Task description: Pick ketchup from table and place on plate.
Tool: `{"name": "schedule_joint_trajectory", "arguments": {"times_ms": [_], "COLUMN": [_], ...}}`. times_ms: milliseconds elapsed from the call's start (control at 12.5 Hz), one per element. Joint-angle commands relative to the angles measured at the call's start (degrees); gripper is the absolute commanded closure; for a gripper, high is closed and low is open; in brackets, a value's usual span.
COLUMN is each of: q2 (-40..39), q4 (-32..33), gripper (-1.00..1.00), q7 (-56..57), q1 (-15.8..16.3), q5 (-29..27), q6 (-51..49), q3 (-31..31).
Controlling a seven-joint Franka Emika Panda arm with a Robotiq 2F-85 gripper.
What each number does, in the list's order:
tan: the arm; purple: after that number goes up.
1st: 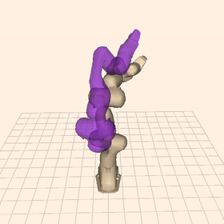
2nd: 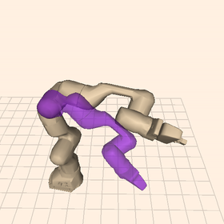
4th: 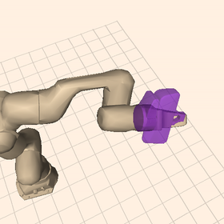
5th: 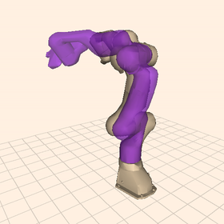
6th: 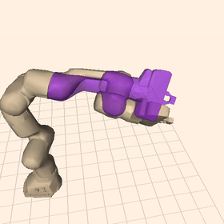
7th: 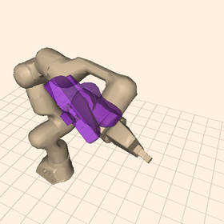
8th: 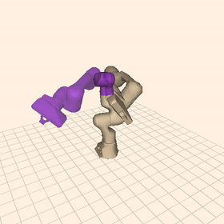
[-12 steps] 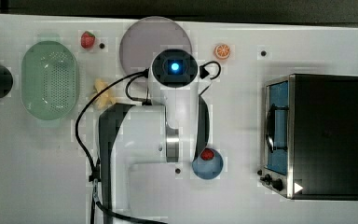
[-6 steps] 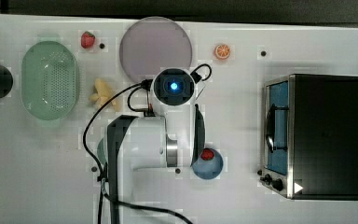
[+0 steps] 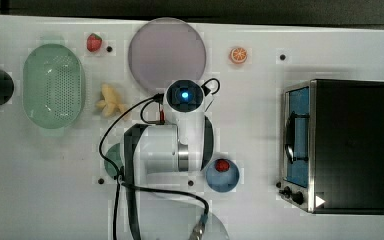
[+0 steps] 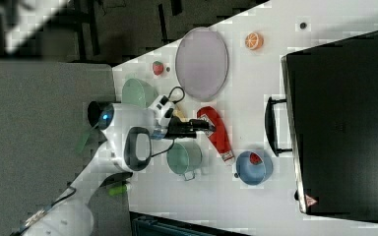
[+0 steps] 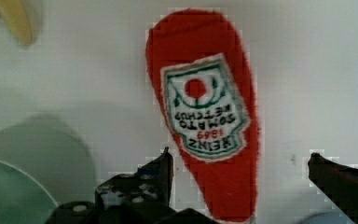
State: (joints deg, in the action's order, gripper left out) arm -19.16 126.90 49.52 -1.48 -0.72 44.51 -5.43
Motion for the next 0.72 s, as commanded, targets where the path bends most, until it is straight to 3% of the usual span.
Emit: {"name": "schedule_joint_trajectory", "arguments": {"times_ms": [80, 560, 640, 720], "q2": [-2.3, -7.7, -8.6, -9.2], "q4": [-0.3, 1.2, 1.3, 1.3], "gripper": [-1.0, -1.0, -0.91, -0.67], "q7": [2.3, 2.2, 2.2, 2.3], "q1": [0.8, 0.8, 0.9, 0.9], "q5": [-0.1, -0.1, -0.1, -0.1], "q6": [2.6, 11.4, 12.2, 12.5], "q3": [-0.7, -0.6, -0.7, -0.7]}}
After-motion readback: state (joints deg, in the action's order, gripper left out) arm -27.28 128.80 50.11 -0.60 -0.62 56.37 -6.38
